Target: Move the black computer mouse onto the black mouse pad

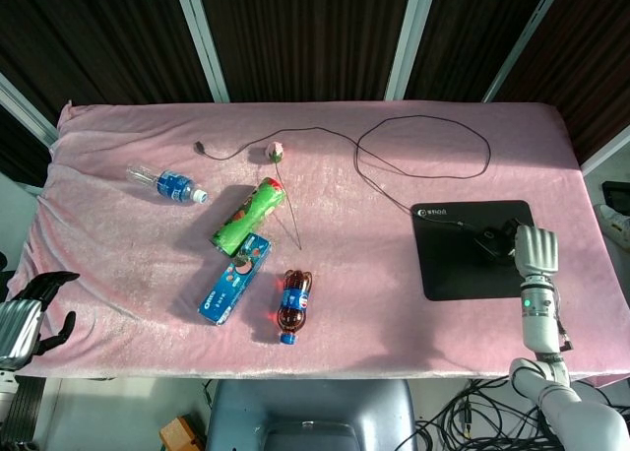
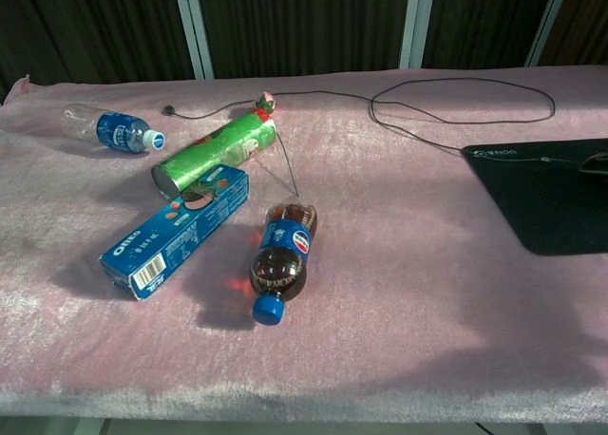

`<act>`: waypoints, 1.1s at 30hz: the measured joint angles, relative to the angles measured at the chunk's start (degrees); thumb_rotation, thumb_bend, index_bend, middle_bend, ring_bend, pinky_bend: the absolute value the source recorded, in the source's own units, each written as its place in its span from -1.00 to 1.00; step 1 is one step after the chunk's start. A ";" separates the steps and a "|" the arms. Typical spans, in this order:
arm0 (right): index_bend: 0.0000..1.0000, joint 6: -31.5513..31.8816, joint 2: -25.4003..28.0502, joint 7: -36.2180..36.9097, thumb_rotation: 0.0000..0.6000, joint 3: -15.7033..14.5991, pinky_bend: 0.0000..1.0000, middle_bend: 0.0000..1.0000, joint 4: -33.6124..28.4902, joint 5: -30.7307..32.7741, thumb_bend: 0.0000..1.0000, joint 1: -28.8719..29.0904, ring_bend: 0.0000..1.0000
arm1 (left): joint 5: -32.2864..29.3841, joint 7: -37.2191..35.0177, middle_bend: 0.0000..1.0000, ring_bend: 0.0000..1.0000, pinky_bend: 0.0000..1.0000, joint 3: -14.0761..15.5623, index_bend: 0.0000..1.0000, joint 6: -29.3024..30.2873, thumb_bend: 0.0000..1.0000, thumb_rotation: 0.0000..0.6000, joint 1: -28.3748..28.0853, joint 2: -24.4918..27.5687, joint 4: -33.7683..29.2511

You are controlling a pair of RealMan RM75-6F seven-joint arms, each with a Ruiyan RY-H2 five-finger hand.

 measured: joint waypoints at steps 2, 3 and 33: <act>0.08 -2.20 -0.10 0.77 1.00 -0.33 0.26 -0.06 0.36 -0.10 -0.31 0.02 -0.13 | 0.14 -0.04 -0.57 -0.67 -0.24 0.07 -0.54 0.00 -0.07 1.00 -0.01 0.01 0.02; 0.00 -2.94 -0.07 1.19 1.00 -0.60 0.18 -0.14 0.36 -0.26 -0.31 0.00 -0.23 | 0.15 -0.05 -0.57 -0.67 -0.24 0.09 -0.54 -0.01 -0.06 1.00 -0.01 0.02 0.04; -1.00 28.01 29.51 -20.28 1.00 -8.68 -0.68 -1.00 -69.02 -4.37 -0.62 -19.10 -1.00 | 1.74 2.75 -0.56 -0.67 -0.24 0.59 -0.54 1.98 -0.06 1.00 0.69 -0.53 -0.67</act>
